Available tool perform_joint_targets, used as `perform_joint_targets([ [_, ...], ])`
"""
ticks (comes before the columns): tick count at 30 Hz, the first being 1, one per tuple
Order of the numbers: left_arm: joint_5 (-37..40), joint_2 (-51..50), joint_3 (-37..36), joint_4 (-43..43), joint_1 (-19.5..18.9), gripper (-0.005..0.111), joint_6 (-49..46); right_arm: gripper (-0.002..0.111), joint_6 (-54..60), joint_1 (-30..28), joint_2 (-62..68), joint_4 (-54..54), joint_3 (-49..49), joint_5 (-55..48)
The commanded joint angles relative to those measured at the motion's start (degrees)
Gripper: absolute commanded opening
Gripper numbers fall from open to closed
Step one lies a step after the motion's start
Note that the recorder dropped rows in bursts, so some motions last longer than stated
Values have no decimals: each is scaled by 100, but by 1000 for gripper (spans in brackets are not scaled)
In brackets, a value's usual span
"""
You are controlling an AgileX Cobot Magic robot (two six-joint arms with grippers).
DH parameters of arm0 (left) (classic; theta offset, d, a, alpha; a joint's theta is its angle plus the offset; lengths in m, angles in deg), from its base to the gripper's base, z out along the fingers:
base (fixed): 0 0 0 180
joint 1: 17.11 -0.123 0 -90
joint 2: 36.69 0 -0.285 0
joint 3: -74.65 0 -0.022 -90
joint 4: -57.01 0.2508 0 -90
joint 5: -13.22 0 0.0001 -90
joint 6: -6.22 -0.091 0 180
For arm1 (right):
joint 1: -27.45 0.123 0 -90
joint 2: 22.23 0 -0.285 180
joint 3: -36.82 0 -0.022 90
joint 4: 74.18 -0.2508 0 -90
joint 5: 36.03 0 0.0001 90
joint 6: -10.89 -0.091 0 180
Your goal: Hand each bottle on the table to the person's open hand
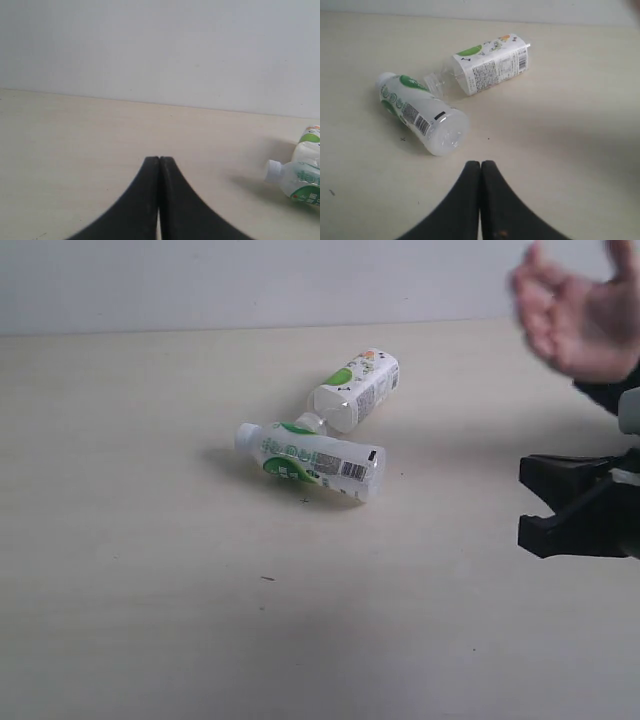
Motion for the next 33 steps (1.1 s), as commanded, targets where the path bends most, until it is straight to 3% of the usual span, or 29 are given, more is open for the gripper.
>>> perform_joint_targets([
  [1,-6,38,-2,1,-5,0,6,0,-96,-18,551,-16,55,12],
  [6,-6,38,-2,1,-5,0,6,0,-297,-18,1418,-16,496,-361],
  [11,-6,38,-2,1,-5,0,6,0,-744,-18,1678,-16,557,740],
  [17,-6,38,-2,1,-5,0,6,0,-639,-18,1664,602,922,974],
  [19,-6,38,-2,1,-5,0,6,0,-1266,-18,1664,1394,1335,537],
  [22,-6,38,-2,1,-5,0,6,6,-3114,-18,1675,3551,2080,-7],
  [25,-6,38,-2,1,-5,0,6,14,-5029,-18,1675,5951,2720,86],
  [27,-6,38,-2,1,-5,0,6,15,-6227,-18,1675,6845,3016,492],
  [29,-6,38,-2,1,-5,0,6,13,-6257,-18,1652,6768,3070,856],
  [33,-6,38,-2,1,-5,0,6,0,-5041,-18,1531,5621,2513,918],
])
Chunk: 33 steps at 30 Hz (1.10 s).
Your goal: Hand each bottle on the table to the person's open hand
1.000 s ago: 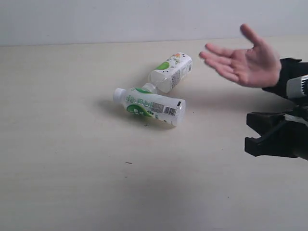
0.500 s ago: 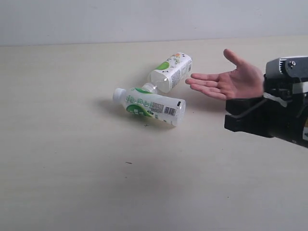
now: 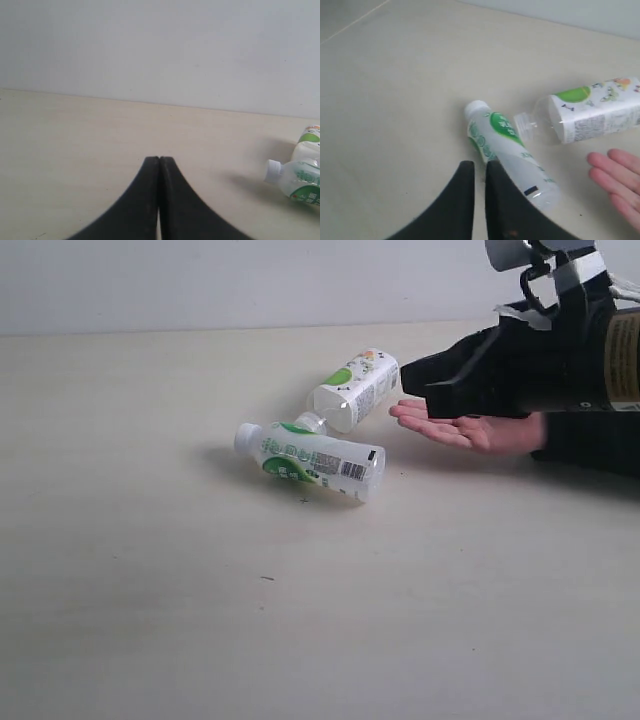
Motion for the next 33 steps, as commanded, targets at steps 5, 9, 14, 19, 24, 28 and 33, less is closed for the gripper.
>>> perform_joint_targets([
  [5,-6,38,-2,1,-5,0,6,0,3162,-18,-266,-3036,-1700,420],
  [9,-6,38,-2,1,-5,0,6,0,4017,-18,-646,-3781,-2380,716],
  [14,-6,38,-2,1,-5,0,6,0,4251,-18,-1474,-3805,-3050,1021],
  [19,-6,38,-2,1,-5,0,6,0,4087,-18,-2656,-3923,-3675,999],
  [24,-6,38,-2,1,-5,0,6,0,3198,-18,-3674,-3387,-3986,439],
  [28,-6,38,-2,1,-5,0,6,0,1398,-18,-3847,-1938,-3986,-369],
  [33,-6,38,-2,1,-5,0,6,0,1029,-18,-3859,-1486,-3986,-250],
])
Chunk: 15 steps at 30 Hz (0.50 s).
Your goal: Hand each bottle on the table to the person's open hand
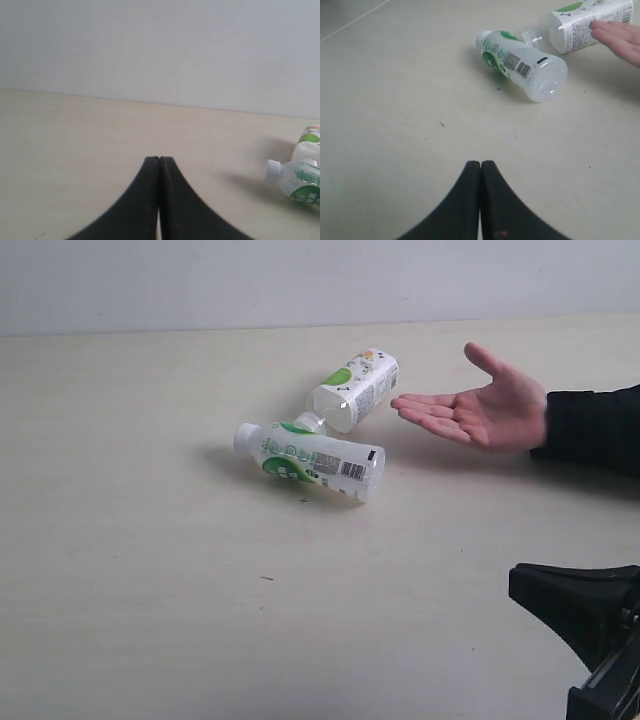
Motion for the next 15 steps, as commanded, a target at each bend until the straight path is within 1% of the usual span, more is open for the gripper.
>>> perform_joint_targets([
  [1,-6,38,-2,1,-5,0,6,0,-86,-18,-49,115,-28,41],
  [3,-6,38,-2,1,-5,0,6,0,62,-18,-60,73,-28,44],
  [7,-6,38,-2,1,-5,0,6,0,537,-18,-283,-544,-28,-66],
  [10,-6,38,-2,1,-5,0,6,0,624,-18,-725,-865,-28,-553],
  [13,-6,38,-2,1,-5,0,6,0,407,-18,-1410,-820,-28,-1123],
  [15,-6,38,-2,1,-5,0,6,0,179,-18,-1850,-451,-28,-1347],
])
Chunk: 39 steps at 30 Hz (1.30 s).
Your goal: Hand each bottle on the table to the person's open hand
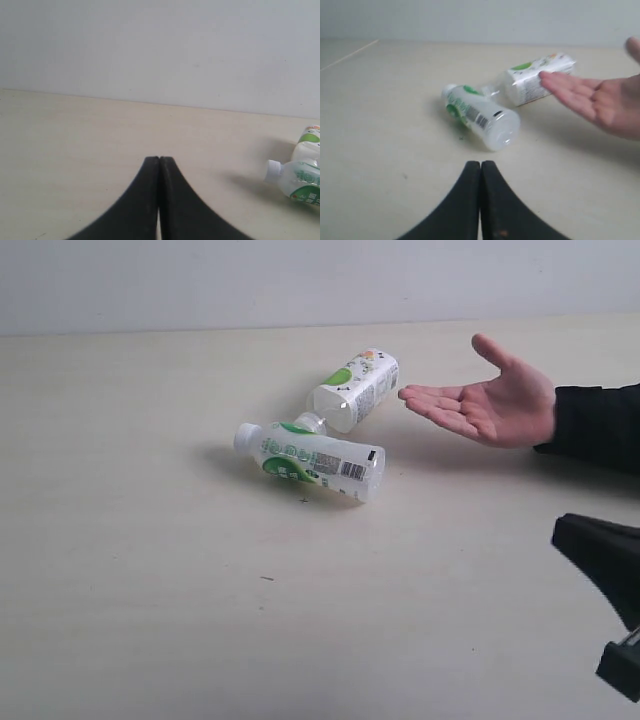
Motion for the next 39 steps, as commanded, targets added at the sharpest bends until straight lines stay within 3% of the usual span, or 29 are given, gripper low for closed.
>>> perform_joint_targets([
  [1,-6,38,-2,1,-5,0,6,0,-342,-18,-917,491,-28,-545],
  [6,-6,38,-2,1,-5,0,6,0,-664,-18,-1511,1172,-28,-534],
  [39,-6,38,-2,1,-5,0,6,0,-1001,-18,-1620,1144,-28,-466],
])
